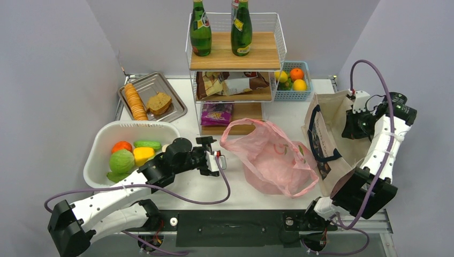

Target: Untie the knot of the grocery bags and take out the mixed food

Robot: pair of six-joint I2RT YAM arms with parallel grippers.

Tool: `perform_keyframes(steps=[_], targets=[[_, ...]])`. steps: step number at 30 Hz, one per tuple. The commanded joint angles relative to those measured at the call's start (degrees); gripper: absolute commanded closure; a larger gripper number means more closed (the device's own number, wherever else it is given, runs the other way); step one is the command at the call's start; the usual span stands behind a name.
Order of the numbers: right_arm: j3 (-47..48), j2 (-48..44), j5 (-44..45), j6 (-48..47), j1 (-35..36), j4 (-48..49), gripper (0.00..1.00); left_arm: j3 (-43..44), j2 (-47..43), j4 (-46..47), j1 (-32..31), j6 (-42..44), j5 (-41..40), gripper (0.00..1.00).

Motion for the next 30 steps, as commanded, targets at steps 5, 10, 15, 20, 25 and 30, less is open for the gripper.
perform_keyframes(steps=[5, 10, 15, 20, 25, 30], targets=[[3.86, 2.18, -4.12, 3.85, 1.69, -0.10, 0.86, 1.11, -1.24, 3.04, -0.23, -4.78, 0.78, 0.20], [3.51, -0.77, 9.75, 13.14, 9.14, 9.43, 0.54, 4.16, -2.63, 0.39, -0.24, -7.93, 2.08, 0.20], [18.02, -2.14, 16.23, 17.85, 7.28, 2.66, 0.34, 6.39, -5.06, -2.97, -0.22, -11.36, 3.75, 0.20], [20.83, -8.54, 27.94, 16.72, 5.24, 1.43, 0.20, 7.71, -2.96, 0.45, -0.13, -14.20, 7.20, 0.19], [15.41, -6.24, 31.50, 16.03, 3.26, -1.46, 0.14, 13.52, 6.46, 5.34, -0.37, -16.29, 15.16, 0.19], [11.65, -2.59, 29.27, 13.88, 3.17, -0.11, 0.14, 21.62, 19.44, 9.84, -3.90, -20.15, 13.98, 0.19]])
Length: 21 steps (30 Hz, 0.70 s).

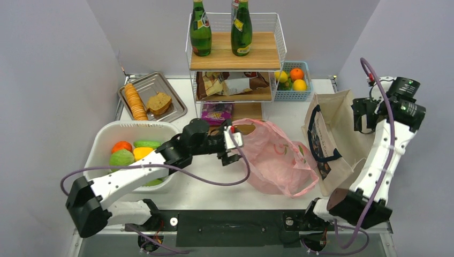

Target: Untie the knot of the grocery bags and take out the mixed food

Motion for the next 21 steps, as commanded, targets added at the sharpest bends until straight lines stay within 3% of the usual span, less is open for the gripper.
perform_keyframes(steps=[1, 3, 5, 7, 9, 11, 16, 21], targets=[[-4.10, 6.72, 1.74, -2.08, -0.46, 0.20, 0.14, 7.96, 8.48, 5.35, -4.01, -2.55, 1.07, 0.19], [-5.02, 8.55, 1.87, -3.69, -0.56, 0.46, 0.16, 10.15, 13.37, 2.00, -6.44, 1.67, 1.97, 0.19], [-5.75, 10.22, 1.06, -5.09, -0.61, 0.54, 0.27, 10.45, 17.14, 0.24, -8.76, 4.25, 1.20, 0.19], [-5.64, 11.14, -0.61, -5.61, -0.52, -0.08, 0.47, 11.05, 21.14, -2.52, -9.95, 5.88, -0.41, 0.23], [-5.18, 10.65, -3.91, -6.11, -0.53, -2.49, 0.83, 11.58, 24.18, -6.45, -10.44, 6.82, -4.03, 0.30], [-6.12, 8.20, -8.12, -7.56, -0.17, -4.00, 1.00, 9.62, 24.48, -8.49, -10.51, 8.86, -7.57, 0.41], [-11.11, -3.06, -17.69, -13.87, 3.41, -6.47, 1.00, -1.09, 13.32, -14.32, -10.60, 16.57, -9.46, 0.74], [-15.71, -15.81, -21.56, -20.97, 6.81, -9.05, 1.00, -4.86, 1.81, -29.38, -10.38, 22.29, -7.38, 0.90]])
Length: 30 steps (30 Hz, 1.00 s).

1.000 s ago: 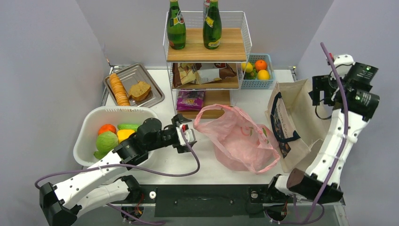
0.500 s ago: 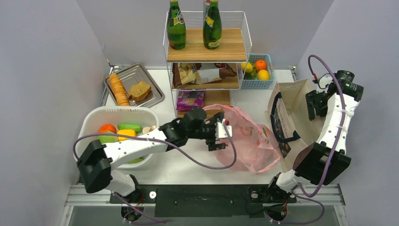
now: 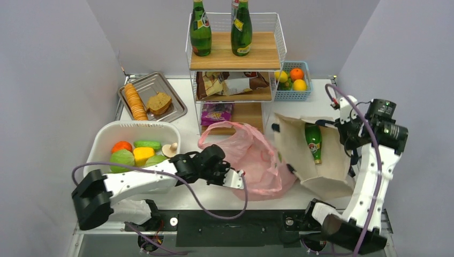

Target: Untie the knot of the grocery bags and take out the mixed food

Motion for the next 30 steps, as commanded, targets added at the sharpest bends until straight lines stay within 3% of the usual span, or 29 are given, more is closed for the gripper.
perform_keyframes(steps=[1, 3, 5, 8, 10, 16, 20, 22, 23, 24, 26, 28, 30], targets=[[-1.54, -11.62, -7.75, -8.75, 1.75, -4.79, 1.00, -0.31, -13.14, -13.20, 0.44, 7.09, 3.41, 0.91], [-2.27, -14.11, -8.27, -11.83, 1.84, -6.22, 1.00, 0.71, -18.11, -13.35, 0.93, 7.07, 6.91, 0.90], [-2.92, -15.92, -8.87, -14.63, 1.84, -7.74, 1.00, 2.55, -20.71, -10.91, 0.91, 6.21, 9.11, 0.80], [-3.82, -17.64, -9.42, -17.42, 1.84, -8.64, 1.00, 7.67, -18.50, -4.63, 0.62, 1.96, 9.68, 0.59], [-4.47, -18.30, -8.43, -18.52, 1.84, -8.38, 1.00, 11.79, -14.77, -0.14, 0.59, -3.03, 8.46, 0.53], [-6.27, -14.38, 0.45, -16.95, -0.47, 4.16, 1.00, 22.99, -2.25, 6.34, 0.20, -15.19, 3.65, 0.44], [1.92, -3.31, 0.07, -13.10, -6.48, 10.01, 1.00, 24.69, 0.50, 8.29, 0.07, -18.80, 2.03, 0.43], [6.16, 4.71, 2.50, -9.86, -7.60, 10.85, 0.93, 24.46, 0.79, 8.35, 0.06, -19.19, 0.44, 0.43], [7.33, 6.21, 3.71, -8.87, -8.47, 11.01, 0.78, 24.07, 0.86, 7.92, 0.10, -19.28, -0.31, 0.43], [8.94, 8.52, 4.35, -8.62, -8.81, 11.14, 0.70, 23.83, 0.80, 7.76, 0.17, -19.25, -1.71, 0.43], [10.26, 10.40, 6.59, -6.51, -9.71, 12.79, 0.38, 22.63, 0.10, 7.34, 0.34, -19.28, -3.40, 0.42], [11.68, 10.72, 6.84, -4.39, -10.24, 13.00, 0.21, 21.23, -0.91, 7.02, 0.41, -19.32, -4.33, 0.41], [12.74, 9.21, 4.27, -2.63, -10.44, 12.57, 0.15, 19.36, -2.01, 6.80, 0.46, -19.74, -4.80, 0.40]])
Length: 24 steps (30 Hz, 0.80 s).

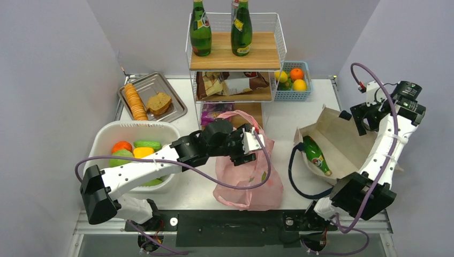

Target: Untie the knot of the grocery bags and take out the mixed food

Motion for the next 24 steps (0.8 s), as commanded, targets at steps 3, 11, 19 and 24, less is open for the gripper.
perform_keyframes(steps=[3, 11, 19, 24], targets=[[5.75, -7.22, -3.27, 6.38, -0.53, 1.63, 0.13, -3.41, -4.43, 1.90, 0.13, -2.63, -3.32, 0.40], [6.22, -14.26, -12.62, 6.24, 2.44, -10.07, 0.41, -4.25, -5.29, 1.62, 1.37, -3.17, -2.94, 0.39], [-5.42, -11.25, -6.81, 2.37, 5.75, -7.80, 0.52, -3.49, -5.13, 1.31, 1.65, -2.94, -0.96, 0.39], [-12.29, -8.76, -11.78, -3.17, 5.54, -3.99, 0.14, -2.93, -5.26, -0.09, 1.65, -2.83, -0.80, 0.39]])
